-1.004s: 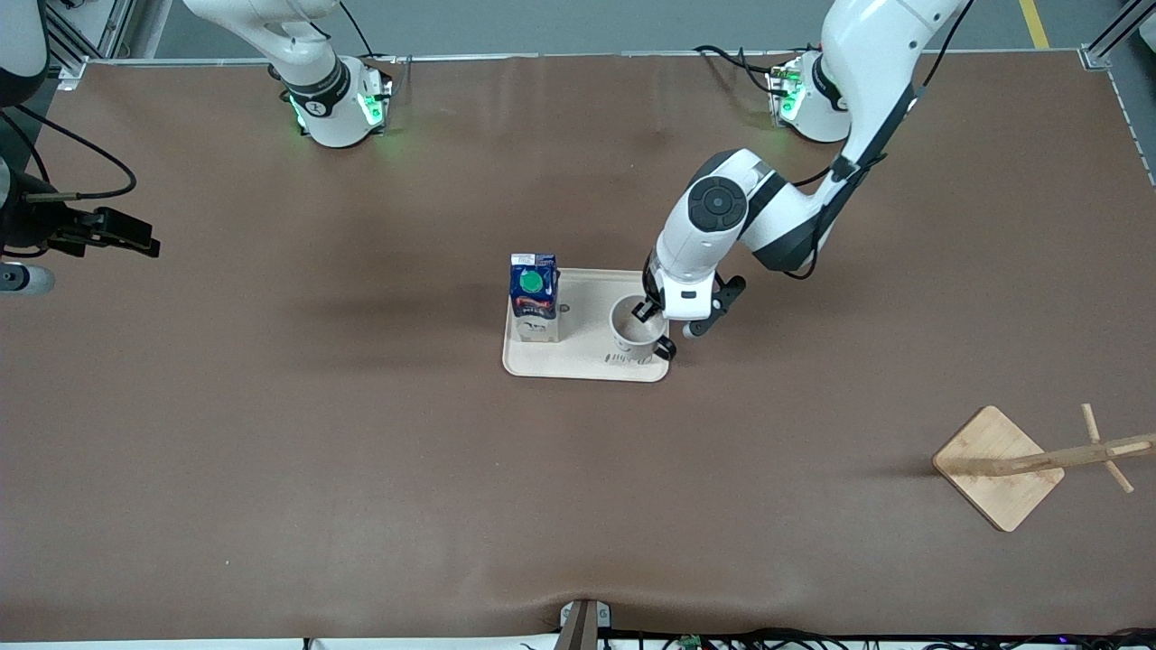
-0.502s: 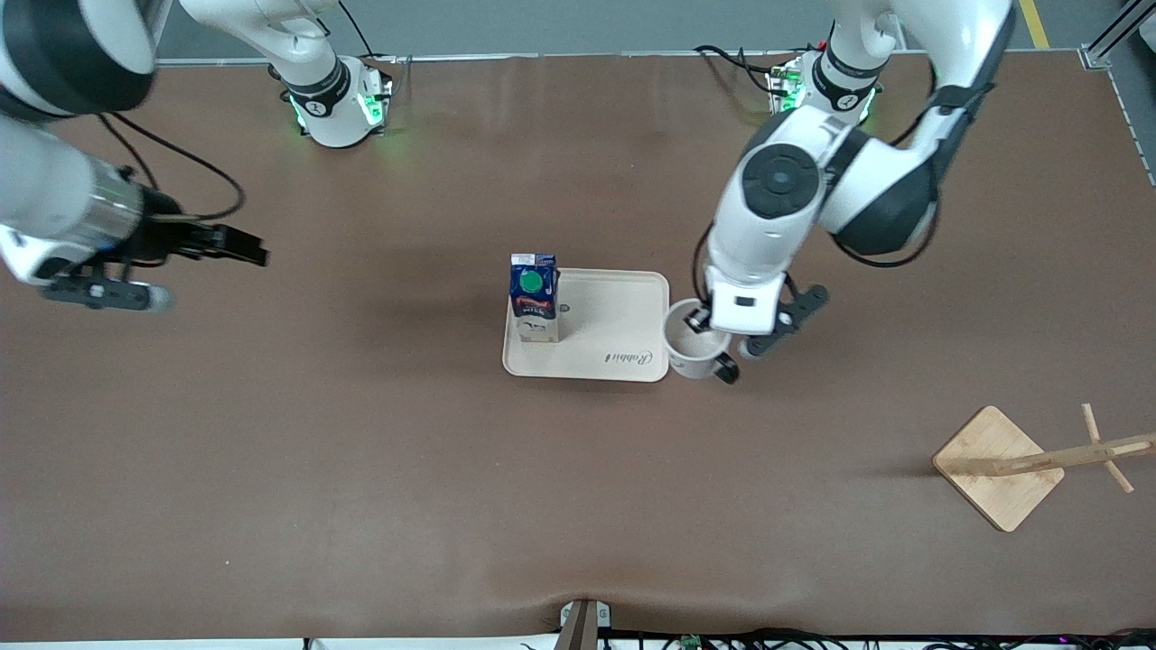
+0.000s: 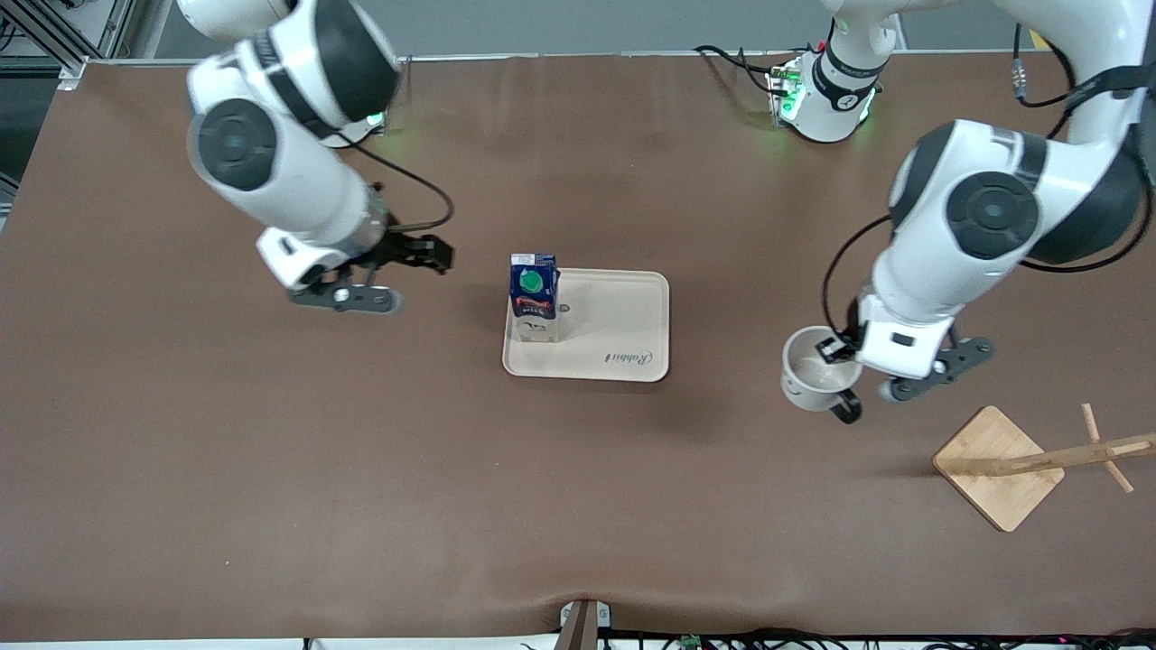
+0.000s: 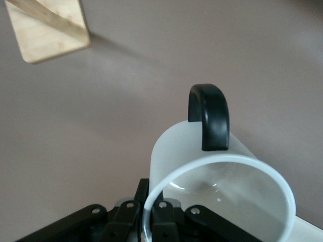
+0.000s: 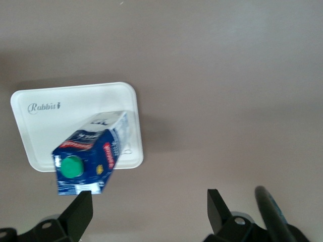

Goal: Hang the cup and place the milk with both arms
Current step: 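Lift the mug with the left gripper while the right gripper reaches the milk, then grasp the milk carton with the right gripper while the left gripper carries the mug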

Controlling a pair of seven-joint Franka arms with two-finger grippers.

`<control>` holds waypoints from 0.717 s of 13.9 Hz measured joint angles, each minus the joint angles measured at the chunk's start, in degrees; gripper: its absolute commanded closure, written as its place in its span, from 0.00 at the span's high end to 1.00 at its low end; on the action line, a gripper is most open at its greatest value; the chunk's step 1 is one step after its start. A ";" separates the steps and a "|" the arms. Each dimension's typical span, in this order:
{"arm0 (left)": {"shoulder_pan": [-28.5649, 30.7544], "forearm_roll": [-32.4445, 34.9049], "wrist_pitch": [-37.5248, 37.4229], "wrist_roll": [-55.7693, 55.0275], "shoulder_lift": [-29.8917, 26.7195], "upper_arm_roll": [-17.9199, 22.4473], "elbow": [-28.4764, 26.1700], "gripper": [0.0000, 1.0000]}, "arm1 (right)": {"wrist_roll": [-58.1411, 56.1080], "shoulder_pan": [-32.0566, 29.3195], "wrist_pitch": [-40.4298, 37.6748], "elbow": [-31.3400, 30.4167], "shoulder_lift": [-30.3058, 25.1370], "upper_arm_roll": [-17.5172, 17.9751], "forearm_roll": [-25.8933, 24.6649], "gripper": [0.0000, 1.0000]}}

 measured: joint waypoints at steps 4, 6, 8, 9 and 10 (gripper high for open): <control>6.69 0.05 -0.24 9.76 -2.75 -0.02 0.57 0.00 | 0.85 4.02 5.30 0.06 4.84 -0.04 0.16 1.00; 10.04 0.05 -0.34 14.38 -4.06 -0.01 1.34 0.00 | 0.90 6.74 8.37 0.09 7.71 -0.04 0.18 1.00; 13.11 0.03 -0.47 18.50 -4.37 0.00 1.95 0.00 | 1.11 8.83 10.26 0.17 9.84 -0.04 0.18 1.00; 14.56 -0.13 -0.47 20.34 -4.28 0.02 2.30 0.00 | 1.13 9.25 10.55 0.22 10.43 -0.06 0.18 1.00; 16.05 -1.05 -0.47 21.78 -4.09 0.05 2.80 0.00 | 1.13 9.46 10.60 0.31 10.81 -0.08 0.18 1.00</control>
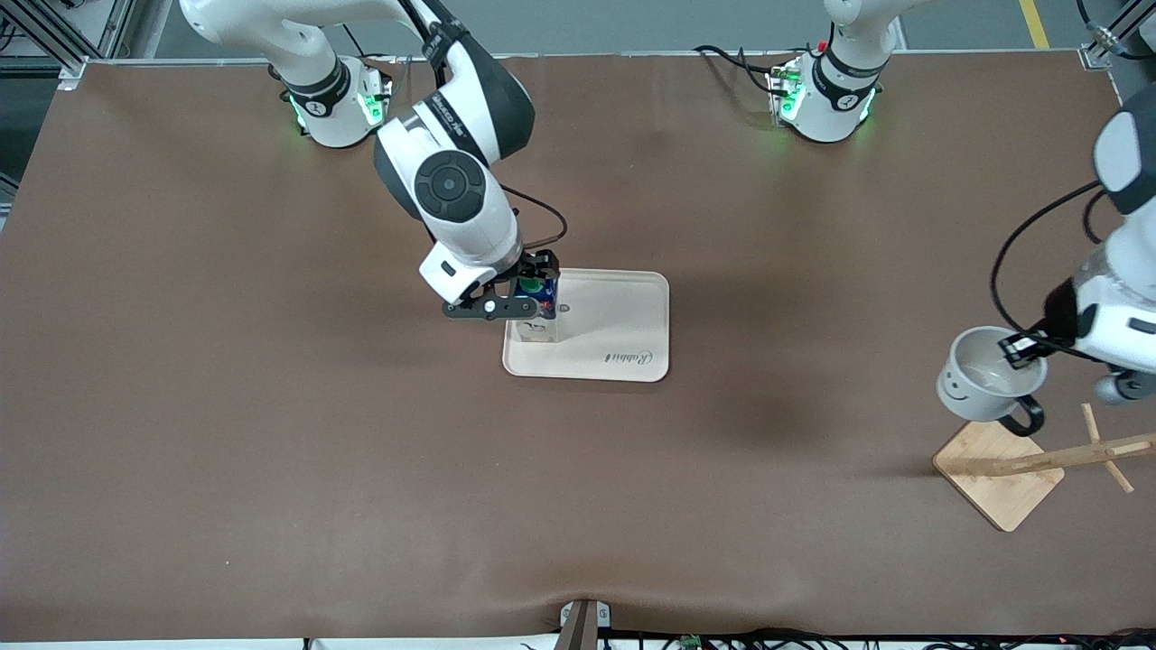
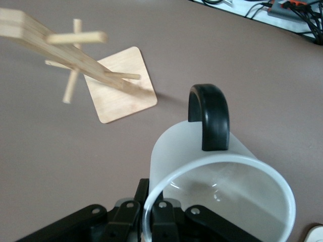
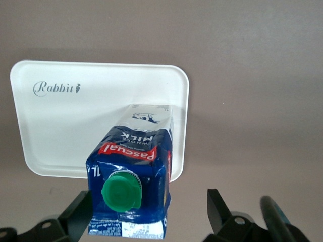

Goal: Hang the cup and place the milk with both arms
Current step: 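Grasp the milk carton with the right gripper while the left gripper carries the mug, then hang the mug handle on the stand peg while the right gripper carries milk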

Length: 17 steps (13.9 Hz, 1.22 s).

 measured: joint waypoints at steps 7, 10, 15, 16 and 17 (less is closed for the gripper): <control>5.92 -4.47 1.20 5.07 4.05 0.06 2.65 0.00 | -0.01 1.58 2.00 0.15 2.44 -0.01 0.00 1.00; 6.64 -4.48 2.53 6.35 5.50 0.06 3.52 0.00 | -0.06 2.35 3.06 0.17 3.64 -0.02 -0.03 0.16; 6.68 -4.48 3.39 7.07 7.17 -0.02 5.61 0.00 | -0.26 2.14 2.74 1.02 3.93 -0.71 0.65 0.00; 6.69 -4.48 3.76 7.96 7.50 -0.01 5.72 0.00 | -0.26 1.94 2.28 1.37 3.94 -0.83 1.57 0.00; 6.76 -4.48 3.94 8.69 7.86 0.01 5.82 0.00 | -0.26 1.67 0.93 2.39 3.96 -1.00 3.45 0.00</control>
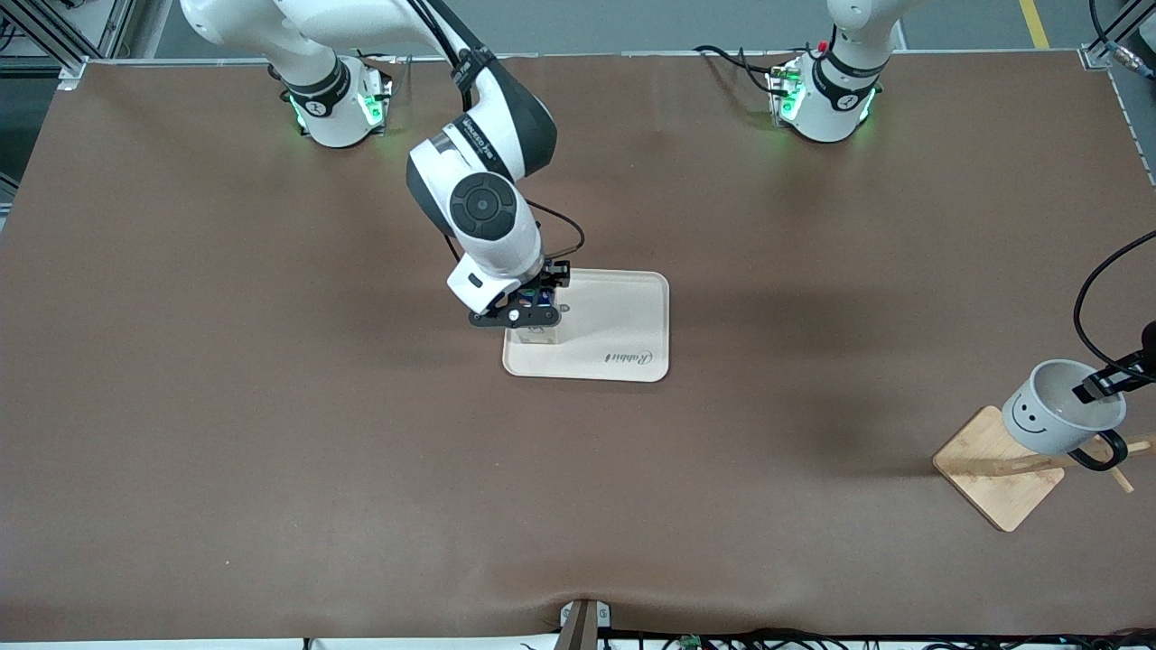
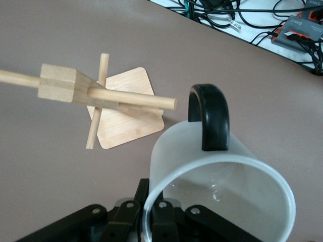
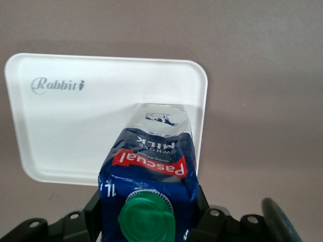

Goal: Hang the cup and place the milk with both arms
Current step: 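Hang the mug handle on the stand peg while the right gripper carries milk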

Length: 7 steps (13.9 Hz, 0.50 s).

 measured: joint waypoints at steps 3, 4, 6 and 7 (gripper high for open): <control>0.46 0.00 0.68 0.88 0.96 0.04 0.17 0.00 | 0.00 -3.27 -11.30 7.20 -0.11 -0.61 4.36 0.00; 0.60 0.00 0.73 1.17 1.15 0.05 0.23 0.00 | -0.03 -5.43 -15.39 9.06 -0.33 -0.72 4.43 0.00; 1.43 0.00 0.76 1.57 1.36 0.08 0.33 0.00 | -2.87 -10.66 -20.48 10.64 -1.29 -0.91 4.25 0.00; 2.06 0.00 0.76 2.04 1.43 0.09 0.36 0.00 | -6.32 -13.39 -22.05 10.71 -2.12 -1.06 3.42 0.00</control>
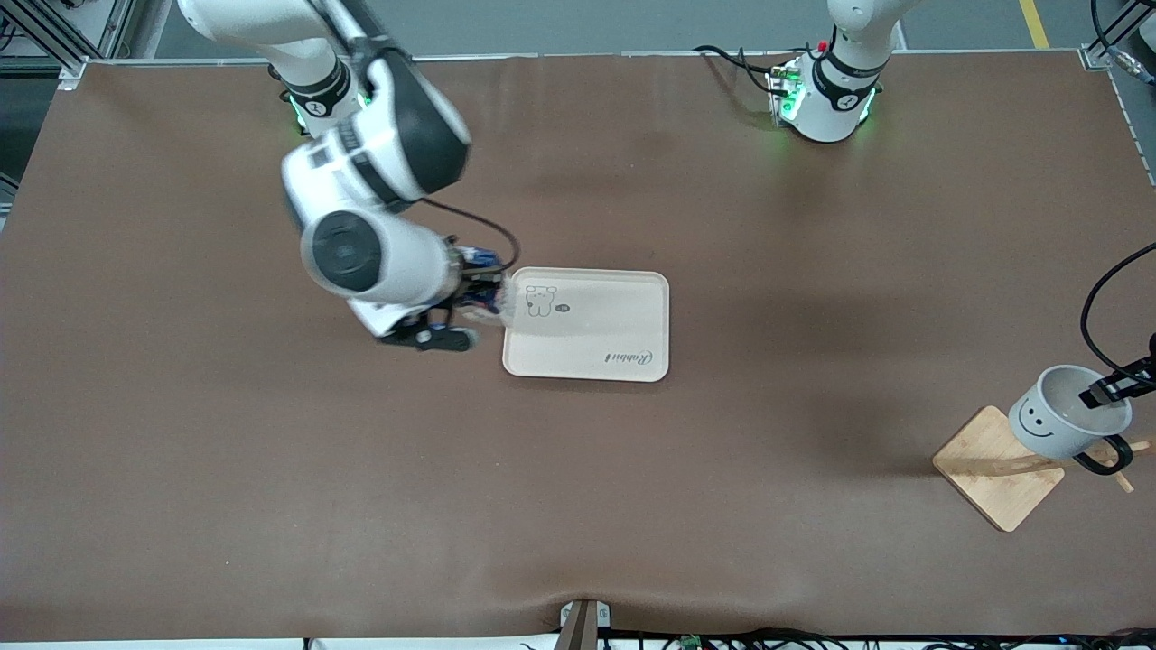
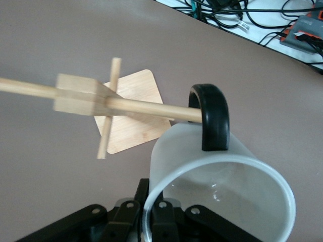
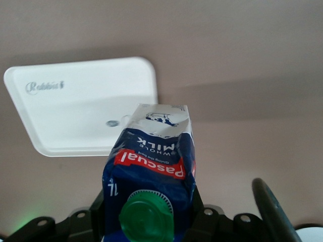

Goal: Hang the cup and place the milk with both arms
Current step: 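Hang the mug handle on the stand peg while the right gripper carries milk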

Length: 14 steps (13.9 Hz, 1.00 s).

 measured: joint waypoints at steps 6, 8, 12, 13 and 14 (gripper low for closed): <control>1.28 0.00 0.00 0.62 0.87 -0.06 0.08 0.55 | -20.43 -17.49 -2.88 -4.75 -4.34 -0.48 -9.02 0.00; 1.26 0.00 0.02 0.62 1.24 -0.09 0.09 1.00 | -25.76 -22.15 -2.44 -7.18 -4.56 -0.54 -12.13 0.00; 1.22 0.00 0.06 0.62 1.27 -0.56 0.57 1.00 | -39.88 -32.44 5.54 -14.69 -4.53 -0.62 -12.75 0.00; 1.14 0.00 0.05 0.62 1.21 -0.76 0.75 1.00 | -40.96 -33.71 7.59 -16.91 -4.52 -0.60 -12.85 0.00; 1.03 0.00 -0.21 0.62 1.06 -0.98 0.91 1.00 | -41.26 -34.30 9.07 -18.72 -4.52 -0.59 -13.17 0.00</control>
